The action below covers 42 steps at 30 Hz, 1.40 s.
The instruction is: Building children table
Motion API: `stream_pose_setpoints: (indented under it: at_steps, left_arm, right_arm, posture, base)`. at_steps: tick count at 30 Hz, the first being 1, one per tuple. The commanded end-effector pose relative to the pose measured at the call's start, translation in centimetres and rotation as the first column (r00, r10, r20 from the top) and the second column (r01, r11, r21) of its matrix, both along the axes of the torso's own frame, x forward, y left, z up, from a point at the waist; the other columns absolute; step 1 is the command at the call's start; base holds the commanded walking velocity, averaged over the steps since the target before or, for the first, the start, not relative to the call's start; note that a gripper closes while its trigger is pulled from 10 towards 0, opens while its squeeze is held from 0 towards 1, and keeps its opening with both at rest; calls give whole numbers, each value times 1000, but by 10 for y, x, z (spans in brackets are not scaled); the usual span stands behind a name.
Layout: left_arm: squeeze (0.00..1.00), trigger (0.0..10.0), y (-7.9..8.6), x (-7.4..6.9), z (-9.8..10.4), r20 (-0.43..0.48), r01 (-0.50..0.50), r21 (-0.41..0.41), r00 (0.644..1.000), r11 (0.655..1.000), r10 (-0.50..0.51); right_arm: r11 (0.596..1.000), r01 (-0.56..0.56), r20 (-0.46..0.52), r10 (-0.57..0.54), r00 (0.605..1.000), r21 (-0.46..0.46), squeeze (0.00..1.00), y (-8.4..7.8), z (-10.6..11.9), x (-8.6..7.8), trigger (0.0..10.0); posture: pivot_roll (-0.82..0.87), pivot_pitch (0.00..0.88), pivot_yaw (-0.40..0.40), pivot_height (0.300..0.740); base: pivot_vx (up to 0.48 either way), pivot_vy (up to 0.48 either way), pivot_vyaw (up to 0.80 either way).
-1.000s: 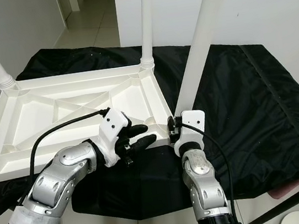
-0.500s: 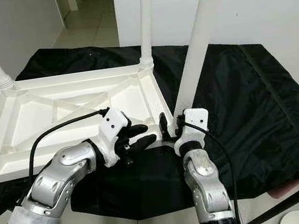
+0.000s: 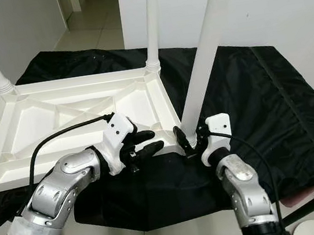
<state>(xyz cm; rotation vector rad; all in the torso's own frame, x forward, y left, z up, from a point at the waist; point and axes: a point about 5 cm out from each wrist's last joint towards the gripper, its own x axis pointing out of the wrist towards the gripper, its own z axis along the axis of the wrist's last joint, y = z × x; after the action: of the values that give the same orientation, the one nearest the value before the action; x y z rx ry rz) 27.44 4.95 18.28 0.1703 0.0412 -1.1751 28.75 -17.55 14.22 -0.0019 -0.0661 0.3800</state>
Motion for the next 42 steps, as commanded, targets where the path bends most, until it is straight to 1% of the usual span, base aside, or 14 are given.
stream_pose_setpoints:
  at_steps: [1,2,5,8,12,16,17,18,27,32,33,35,36,42]
  left_arm:
    - [0,10000,-1,1,0,3,9,9,1000,1000,-9]
    - [0,10000,-1,1,0,3,9,9,1000,1000,-9]
    - [0,10000,-1,3,2,11,8,7,1000,1000,-8]
    - [0,10000,-2,4,2,13,7,6,1000,1000,-7]
    - [0,10000,-2,6,4,23,3,4,1000,1000,-3]
    - [0,10000,-2,6,4,25,1,3,1000,1000,-1]
    - [0,10000,-1,6,5,28,-1,2,1000,1000,1]
    - [0,10000,-1,6,5,28,-3,1,1000,1000,3]
    - [0,10000,1,6,5,29,-9,0,1000,1000,9]
    - [0,10000,1,5,4,26,-11,0,1000,1000,11]
    - [0,10000,1,5,3,23,-10,1,1000,1000,10]
    - [0,10000,1,4,3,22,-10,1,1000,1000,10]
    - [0,10000,2,4,3,21,-10,2,1000,1000,10]
    - [0,10000,2,4,3,21,-9,2,1000,1000,9]
  right_arm:
    - [998,-63,5,63,998,-8,0,-1,1,5,10000]
    - [998,-63,5,63,998,-8,0,-1,1,5,10000]
    - [981,-180,-10,180,984,-70,0,1,2,19,10000]
    - [975,-204,-19,203,979,-86,0,1,2,23,10000]
    - [944,-284,-65,277,959,-165,0,3,-1,38,10000]
    - [938,-296,-76,287,955,-178,0,2,-2,40,10000]
    - [932,-317,-99,304,948,-176,0,-1,-3,42,3373]
    - [931,-326,-108,311,944,-166,0,-3,-5,43,0]
    - [923,-355,-127,339,932,-146,0,-9,-11,43,0]
    - [931,-344,-124,330,936,-121,0,-11,-13,43,0]
    - [941,-320,-119,307,944,-111,0,-11,-13,43,5373]
    - [947,-303,-115,291,950,-105,0,-11,-13,42,5373]
    - [948,-303,-115,292,949,-98,0,-10,-14,41,10000]
    - [951,-294,-100,284,954,-100,0,-5,-15,36,10000]
  posture:
    - [30,18,-50,740]
    - [30,18,-50,740]
    - [32,8,-49,740]
    - [34,2,-51,740]
    - [40,0,-57,740]
    - [41,0,-58,740]
    - [47,0,-64,740]
    - [48,0,-65,740]
    - [57,0,-69,740]
    - [57,0,-67,740]
    - [60,0,-69,740]
    - [60,0,-69,740]
    - [60,0,-67,740]
    - [60,0,-66,740]
  base:
    - [0,0,0]
    - [0,0,0]
    - [0,0,0]
    - [0,0,0]
    - [0,0,0]
    - [0,0,0]
    - [0,0,0]
    - [0,0,0]
    - [0,0,0]
    - [0,0,0]
    - [0,0,0]
    - [0,0,0]
    - [0,0,0]
    - [0,0,0]
